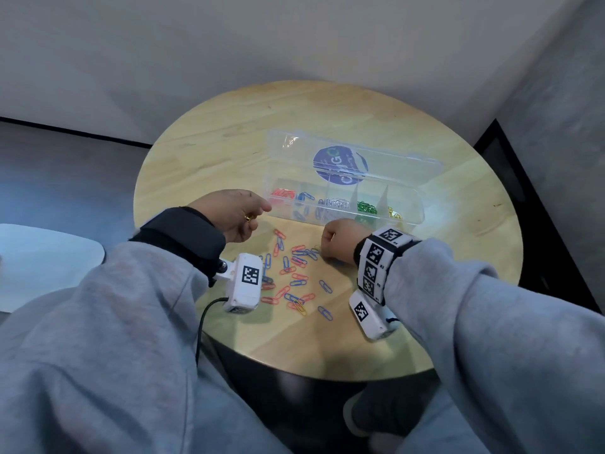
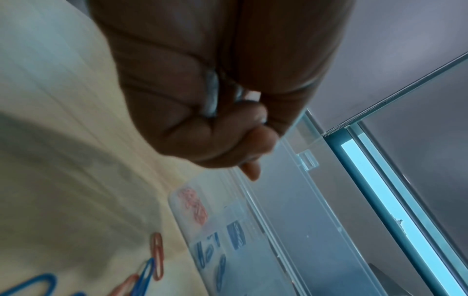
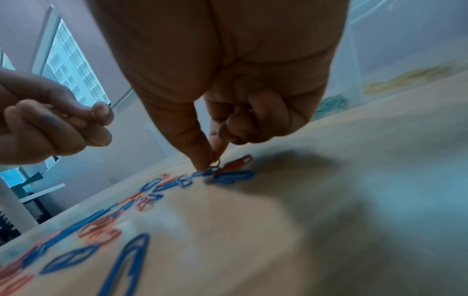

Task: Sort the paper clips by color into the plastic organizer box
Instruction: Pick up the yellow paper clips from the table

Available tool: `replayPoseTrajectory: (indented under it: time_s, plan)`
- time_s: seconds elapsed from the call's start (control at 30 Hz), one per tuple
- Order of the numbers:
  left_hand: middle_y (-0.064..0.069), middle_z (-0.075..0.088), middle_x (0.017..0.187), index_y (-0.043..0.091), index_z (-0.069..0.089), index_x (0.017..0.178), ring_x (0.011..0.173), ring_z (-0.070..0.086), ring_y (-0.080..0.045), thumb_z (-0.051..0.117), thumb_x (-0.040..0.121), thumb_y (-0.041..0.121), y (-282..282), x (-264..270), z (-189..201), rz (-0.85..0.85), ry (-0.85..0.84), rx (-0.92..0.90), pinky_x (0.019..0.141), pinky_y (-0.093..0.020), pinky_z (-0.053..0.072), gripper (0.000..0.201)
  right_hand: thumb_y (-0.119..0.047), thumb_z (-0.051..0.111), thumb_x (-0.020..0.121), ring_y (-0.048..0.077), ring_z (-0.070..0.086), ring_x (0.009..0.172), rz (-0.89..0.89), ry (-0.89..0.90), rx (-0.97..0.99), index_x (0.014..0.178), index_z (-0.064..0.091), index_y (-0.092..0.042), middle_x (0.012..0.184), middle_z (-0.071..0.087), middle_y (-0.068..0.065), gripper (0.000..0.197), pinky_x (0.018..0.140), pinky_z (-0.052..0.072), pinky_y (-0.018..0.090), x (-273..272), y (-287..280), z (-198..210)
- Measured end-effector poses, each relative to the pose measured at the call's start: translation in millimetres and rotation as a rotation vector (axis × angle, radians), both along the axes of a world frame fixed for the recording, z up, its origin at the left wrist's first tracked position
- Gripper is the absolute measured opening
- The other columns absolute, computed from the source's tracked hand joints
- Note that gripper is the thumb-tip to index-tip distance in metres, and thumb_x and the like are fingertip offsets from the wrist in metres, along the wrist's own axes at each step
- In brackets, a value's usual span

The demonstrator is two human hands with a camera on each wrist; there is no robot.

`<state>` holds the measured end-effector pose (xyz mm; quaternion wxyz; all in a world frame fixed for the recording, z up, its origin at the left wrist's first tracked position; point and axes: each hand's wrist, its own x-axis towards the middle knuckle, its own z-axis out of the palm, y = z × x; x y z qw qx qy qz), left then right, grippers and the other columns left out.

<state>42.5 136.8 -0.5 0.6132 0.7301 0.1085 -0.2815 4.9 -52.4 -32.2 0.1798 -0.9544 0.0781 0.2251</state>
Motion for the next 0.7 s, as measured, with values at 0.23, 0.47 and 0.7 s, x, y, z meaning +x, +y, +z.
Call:
replayPoseTrajectory:
  time_s: [0.23,0.47,0.7]
  plan:
    - [-0.001,0.041,0.059,0.014,0.059,0.078,0.05,0.033,-0.015,0.058,0.084,0.014,-16,-16,-2,-0.559,-0.139,0.552,0.047,-0.02,0.026,0.006,-0.004,0.053,0.084,0.016,0.044,0.052,-0.281,0.045,0.512,0.063,0.046,-0.013,0.064,0.053,0.005,0.024,0.046,0.035,0.023,-15,-15,8]
    - [0.01,0.048,0.066,0.036,0.062,0.082,0.067,0.05,-0.012,0.065,0.074,0.02,-54,-56,-10,-1.199,-0.388,0.826,0.062,-0.024,0.038,0.018,0.006,0.041,0.089,0.008,0.042,0.037,-0.523,0.1,0.833,0.068,0.045,-0.012,0.064,0.048,0.007,0.028,0.035,0.031,0.015,-37,-35,9]
    - [0.009,0.05,0.071,0.03,0.061,0.087,0.076,0.049,-0.015,0.065,0.077,0.017,-59,-60,-23,-1.34,-0.452,0.925,0.053,-0.022,0.032,0.017,0.001,0.032,0.09,0.011,0.036,0.052,-0.646,0.148,0.948,0.076,0.055,-0.009,0.064,0.038,0.002,0.028,0.039,0.032,0.014,-46,-47,12]
